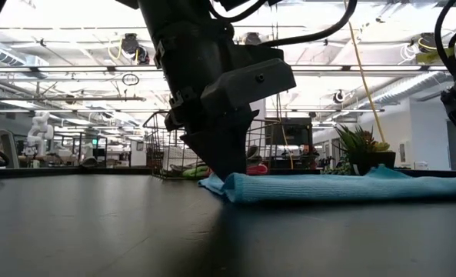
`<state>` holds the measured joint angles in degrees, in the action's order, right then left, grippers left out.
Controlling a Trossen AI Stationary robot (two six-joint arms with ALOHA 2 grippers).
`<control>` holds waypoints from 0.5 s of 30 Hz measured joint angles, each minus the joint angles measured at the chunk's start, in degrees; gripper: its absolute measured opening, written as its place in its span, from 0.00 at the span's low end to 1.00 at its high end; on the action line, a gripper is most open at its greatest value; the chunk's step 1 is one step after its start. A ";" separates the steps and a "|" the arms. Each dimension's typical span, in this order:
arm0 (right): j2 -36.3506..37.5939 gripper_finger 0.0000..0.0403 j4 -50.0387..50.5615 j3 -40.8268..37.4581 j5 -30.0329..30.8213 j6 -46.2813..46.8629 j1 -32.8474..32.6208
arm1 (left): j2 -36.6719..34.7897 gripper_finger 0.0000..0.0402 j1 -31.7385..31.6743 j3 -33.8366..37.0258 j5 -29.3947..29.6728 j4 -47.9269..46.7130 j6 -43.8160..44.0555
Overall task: Fold microfiber towels
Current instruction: Fold the right light blue microfiber cloth
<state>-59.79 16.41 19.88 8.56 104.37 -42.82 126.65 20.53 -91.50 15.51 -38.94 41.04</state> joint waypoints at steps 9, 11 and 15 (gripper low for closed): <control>4.87 0.11 0.98 -0.02 9.73 -0.08 0.06 | 0.00 0.05 0.00 0.00 -0.02 -0.02 0.71; 4.94 0.08 0.91 -0.02 10.54 -0.08 0.05 | 0.00 0.05 0.00 0.00 0.00 -0.02 1.12; 4.94 0.04 0.52 0.00 13.09 -0.08 0.05 | 0.00 0.02 0.00 0.00 -0.02 0.07 1.14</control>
<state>-54.85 16.93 19.88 21.65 104.29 -42.76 126.65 20.53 -91.50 15.49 -38.87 42.17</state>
